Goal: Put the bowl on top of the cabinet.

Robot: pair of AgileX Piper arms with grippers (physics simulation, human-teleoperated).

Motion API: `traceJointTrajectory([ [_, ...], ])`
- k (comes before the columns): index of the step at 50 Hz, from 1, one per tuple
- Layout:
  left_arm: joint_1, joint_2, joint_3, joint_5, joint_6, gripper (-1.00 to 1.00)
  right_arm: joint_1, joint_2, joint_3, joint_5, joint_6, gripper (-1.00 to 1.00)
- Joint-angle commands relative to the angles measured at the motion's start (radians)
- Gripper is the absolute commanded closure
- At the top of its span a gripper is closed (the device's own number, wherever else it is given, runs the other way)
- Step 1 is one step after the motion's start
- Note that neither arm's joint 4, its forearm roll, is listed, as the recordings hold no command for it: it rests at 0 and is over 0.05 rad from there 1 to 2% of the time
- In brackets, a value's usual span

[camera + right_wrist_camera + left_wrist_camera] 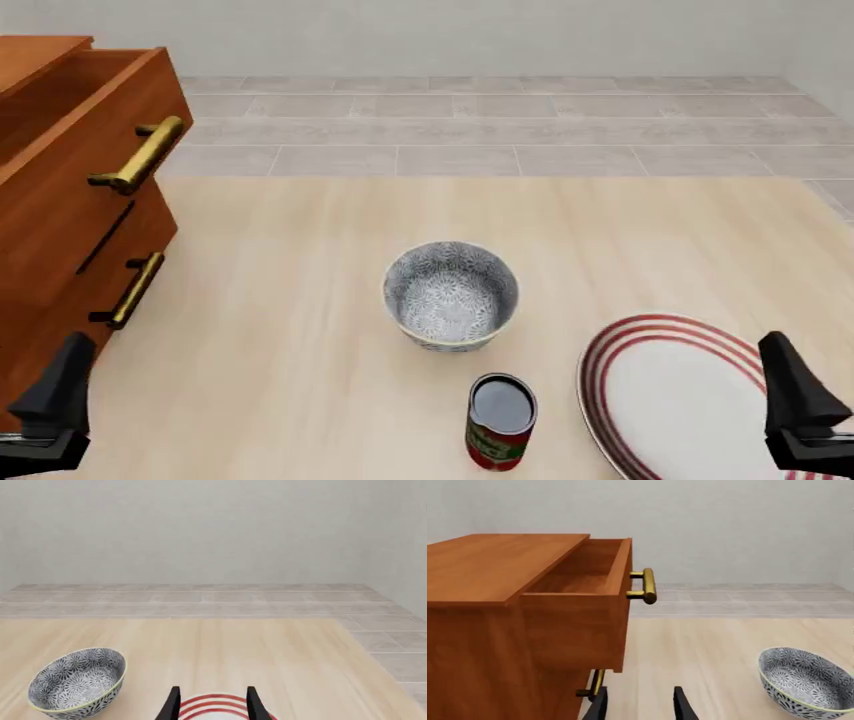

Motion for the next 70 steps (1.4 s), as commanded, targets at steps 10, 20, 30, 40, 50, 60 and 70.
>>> traceJointTrajectory([
  [10, -0.013, -0.002, -0.011, 0.01, 0.006, -1.0, -0.003, -0.002, -0.016, 0.002, -0.001, -1.0],
  [20, -0.043, 0.003, -0.029, 0.02, 0.039, -1.0, -0.013, -0.003, -0.013, 0.0, -0.018, -1.0],
  [30, -0.212, 0.16, -0.152, 0.005, 0.074, -1.0, -0.022, -0.002, 0.001, 0.003, -0.028, -1.0],
  [40, -0.367, 0.456, -0.274, -0.099, 0.057, -1.0, -0.023, 0.001, 0.005, 0.01, -0.046, -1.0],
  [50, -0.507, 0.616, -0.397, -0.065, 0.037, -1.0, -0.019, 0.018, 0.01, 0.012, -0.047, -1.0],
  [60, -0.558, 0.801, -0.524, -0.016, -0.014, -1.0, -0.019, 0.013, 0.011, 0.027, -0.045, -1.0],
  [70, -0.588, 0.973, -0.627, 0.02, -0.092, -1.0, -0.014, 0.003, 0.011, 0.045, -0.043, -1.0],
])
